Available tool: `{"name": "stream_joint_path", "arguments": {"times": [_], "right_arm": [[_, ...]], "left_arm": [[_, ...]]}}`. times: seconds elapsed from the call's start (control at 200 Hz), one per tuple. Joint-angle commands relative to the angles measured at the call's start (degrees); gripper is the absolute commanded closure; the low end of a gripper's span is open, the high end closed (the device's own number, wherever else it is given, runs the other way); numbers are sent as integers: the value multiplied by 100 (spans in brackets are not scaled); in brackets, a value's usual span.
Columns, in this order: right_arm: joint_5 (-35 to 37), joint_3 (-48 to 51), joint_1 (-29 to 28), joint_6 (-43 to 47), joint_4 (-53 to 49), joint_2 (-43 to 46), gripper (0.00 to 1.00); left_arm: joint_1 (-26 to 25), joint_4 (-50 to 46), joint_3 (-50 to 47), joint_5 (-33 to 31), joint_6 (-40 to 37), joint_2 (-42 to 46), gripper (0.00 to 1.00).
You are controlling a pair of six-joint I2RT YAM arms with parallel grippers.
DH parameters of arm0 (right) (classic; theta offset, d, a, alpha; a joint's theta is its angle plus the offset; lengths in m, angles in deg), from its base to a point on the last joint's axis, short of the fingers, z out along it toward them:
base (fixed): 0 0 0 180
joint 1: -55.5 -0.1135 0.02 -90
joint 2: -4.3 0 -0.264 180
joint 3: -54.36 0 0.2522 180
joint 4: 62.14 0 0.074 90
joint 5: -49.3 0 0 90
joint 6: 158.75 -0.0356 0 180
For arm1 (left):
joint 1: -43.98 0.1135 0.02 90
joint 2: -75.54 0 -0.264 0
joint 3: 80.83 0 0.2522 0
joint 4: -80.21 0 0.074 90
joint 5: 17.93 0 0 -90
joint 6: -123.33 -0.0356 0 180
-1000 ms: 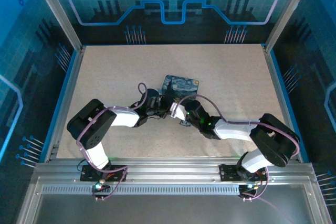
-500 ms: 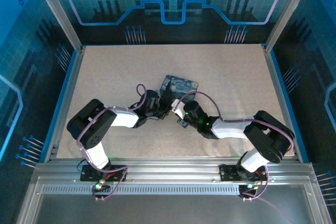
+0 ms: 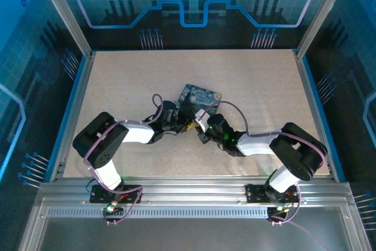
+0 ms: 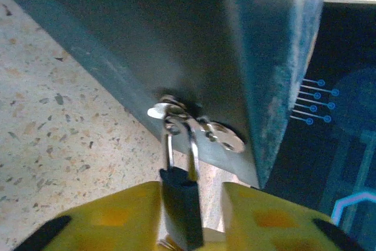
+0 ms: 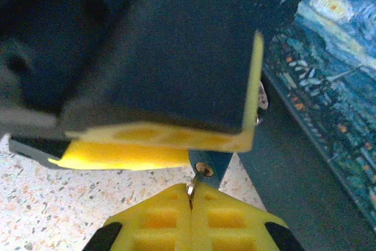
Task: Unlock the padlock with the key
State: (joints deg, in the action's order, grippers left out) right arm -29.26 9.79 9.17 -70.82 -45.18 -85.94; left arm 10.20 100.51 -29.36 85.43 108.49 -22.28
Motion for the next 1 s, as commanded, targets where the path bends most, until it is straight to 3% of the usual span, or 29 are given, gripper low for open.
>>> {"name": "stream_joint_path", "arguments": {"times": [0.0,0.485,0.995], "right_arm": [[-267,143,67,-353,354,-117,100],[-1492,198,646,-1087,185,-64,100],[-2760,87,1481,-1709,-52,-561,100]], "left_arm": [[122,-231,-54,114,-282,375,55],[761,-2787,341,-513,-2150,1858,31],[1269,-3249,1451,-77,-2944,785,23]]}}
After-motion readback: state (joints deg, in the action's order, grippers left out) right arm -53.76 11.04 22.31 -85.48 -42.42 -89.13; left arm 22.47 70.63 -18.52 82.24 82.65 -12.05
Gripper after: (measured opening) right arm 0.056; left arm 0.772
